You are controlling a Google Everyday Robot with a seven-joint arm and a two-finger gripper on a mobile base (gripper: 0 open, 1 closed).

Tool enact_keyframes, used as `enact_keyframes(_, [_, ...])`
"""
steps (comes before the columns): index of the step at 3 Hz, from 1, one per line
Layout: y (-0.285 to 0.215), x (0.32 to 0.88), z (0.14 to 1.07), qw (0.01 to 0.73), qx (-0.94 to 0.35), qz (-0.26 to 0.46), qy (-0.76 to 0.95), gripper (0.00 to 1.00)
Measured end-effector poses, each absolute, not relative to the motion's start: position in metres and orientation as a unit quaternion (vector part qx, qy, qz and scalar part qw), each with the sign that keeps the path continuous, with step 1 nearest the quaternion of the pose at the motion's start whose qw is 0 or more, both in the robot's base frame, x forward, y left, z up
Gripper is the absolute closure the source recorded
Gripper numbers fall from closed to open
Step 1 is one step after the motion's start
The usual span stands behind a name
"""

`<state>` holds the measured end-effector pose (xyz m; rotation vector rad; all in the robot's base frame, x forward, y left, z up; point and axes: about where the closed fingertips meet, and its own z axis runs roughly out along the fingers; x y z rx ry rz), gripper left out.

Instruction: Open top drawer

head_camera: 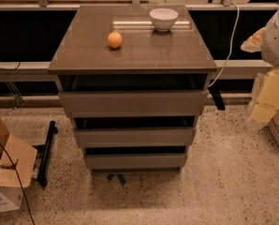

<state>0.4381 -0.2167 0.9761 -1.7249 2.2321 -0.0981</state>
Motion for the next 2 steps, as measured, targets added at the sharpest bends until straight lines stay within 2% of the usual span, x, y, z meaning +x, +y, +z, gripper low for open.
enact_keyframes(1, [-0.217, 0.438, 0.976, 0.159, -0.603, -0.034, 0.781, 0.00])
enact_keyframes(2, [-0.207, 0.466, 0.963, 0.182, -0.611, -0.032, 0.770, 0.00])
